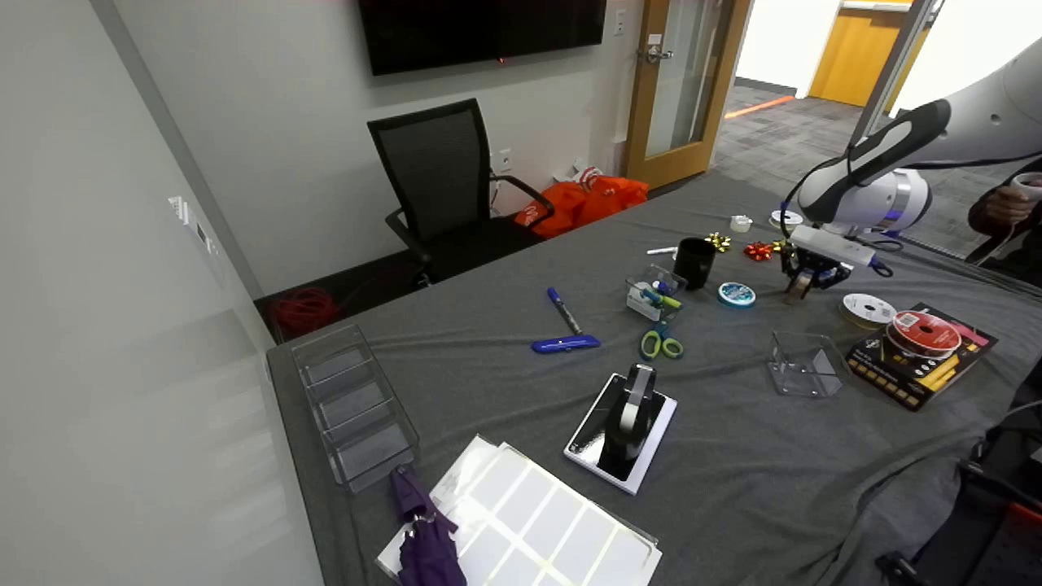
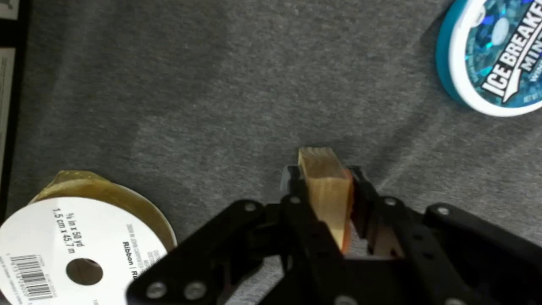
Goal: Put the brown object inside the container to the left
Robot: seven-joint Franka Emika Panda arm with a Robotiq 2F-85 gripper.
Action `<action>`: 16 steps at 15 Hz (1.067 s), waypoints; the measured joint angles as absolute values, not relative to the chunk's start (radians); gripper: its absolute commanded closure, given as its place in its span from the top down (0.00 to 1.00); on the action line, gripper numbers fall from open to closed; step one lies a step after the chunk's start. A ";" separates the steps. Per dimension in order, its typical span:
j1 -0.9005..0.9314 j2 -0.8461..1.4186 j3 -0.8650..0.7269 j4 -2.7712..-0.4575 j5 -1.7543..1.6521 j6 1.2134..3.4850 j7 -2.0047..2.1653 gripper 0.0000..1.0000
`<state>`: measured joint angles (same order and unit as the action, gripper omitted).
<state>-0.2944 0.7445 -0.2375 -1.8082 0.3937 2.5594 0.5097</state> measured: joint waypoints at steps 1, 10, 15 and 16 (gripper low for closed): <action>-0.295 0.744 -0.237 -1.807 0.394 2.559 0.510 0.07; -0.276 0.679 -0.227 -1.817 0.395 2.559 0.501 0.07; -0.218 0.613 -0.229 -1.860 0.390 2.558 0.532 0.28; -0.217 0.609 -0.230 -1.865 0.390 2.558 0.532 0.28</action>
